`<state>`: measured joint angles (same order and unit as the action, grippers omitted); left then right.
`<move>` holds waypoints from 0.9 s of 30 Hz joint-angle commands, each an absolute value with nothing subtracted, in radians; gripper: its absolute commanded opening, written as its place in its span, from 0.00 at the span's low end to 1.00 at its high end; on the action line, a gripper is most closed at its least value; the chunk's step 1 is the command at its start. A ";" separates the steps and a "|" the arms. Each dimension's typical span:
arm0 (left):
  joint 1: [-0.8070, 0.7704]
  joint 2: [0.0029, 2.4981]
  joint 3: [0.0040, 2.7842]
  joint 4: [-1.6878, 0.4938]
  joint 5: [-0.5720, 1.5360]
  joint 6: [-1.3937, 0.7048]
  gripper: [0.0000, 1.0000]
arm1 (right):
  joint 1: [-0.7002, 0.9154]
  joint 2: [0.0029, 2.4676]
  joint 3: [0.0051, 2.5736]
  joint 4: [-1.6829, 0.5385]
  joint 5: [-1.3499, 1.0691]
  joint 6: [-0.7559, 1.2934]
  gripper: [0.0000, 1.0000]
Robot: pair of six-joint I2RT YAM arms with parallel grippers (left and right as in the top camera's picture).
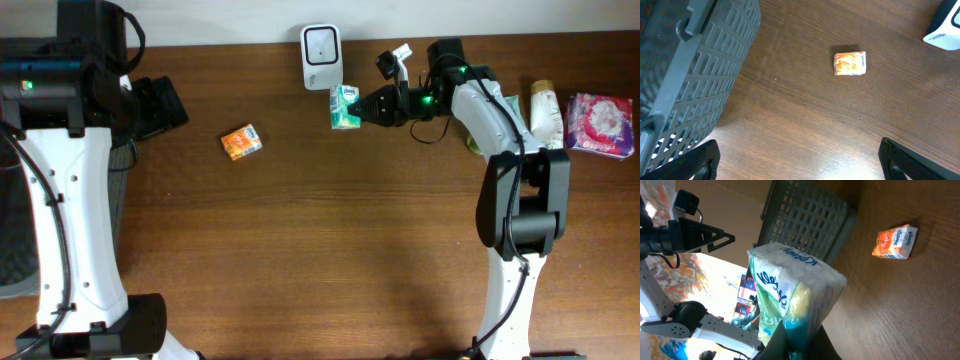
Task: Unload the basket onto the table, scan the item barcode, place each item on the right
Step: 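Raise the teal Kleenex pack and hold it before the scanner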
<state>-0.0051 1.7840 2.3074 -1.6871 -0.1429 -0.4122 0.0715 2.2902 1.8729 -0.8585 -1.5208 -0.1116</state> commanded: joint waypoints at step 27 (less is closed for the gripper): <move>-0.003 1.769 2.310 -1.688 -0.147 -0.418 0.99 | 0.366 2.284 2.222 -0.990 0.180 0.126 0.04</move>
<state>-0.0051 1.7840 2.3074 -1.6871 -0.1429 -0.4122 0.3248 2.2955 2.1822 -1.0237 -0.2920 0.1539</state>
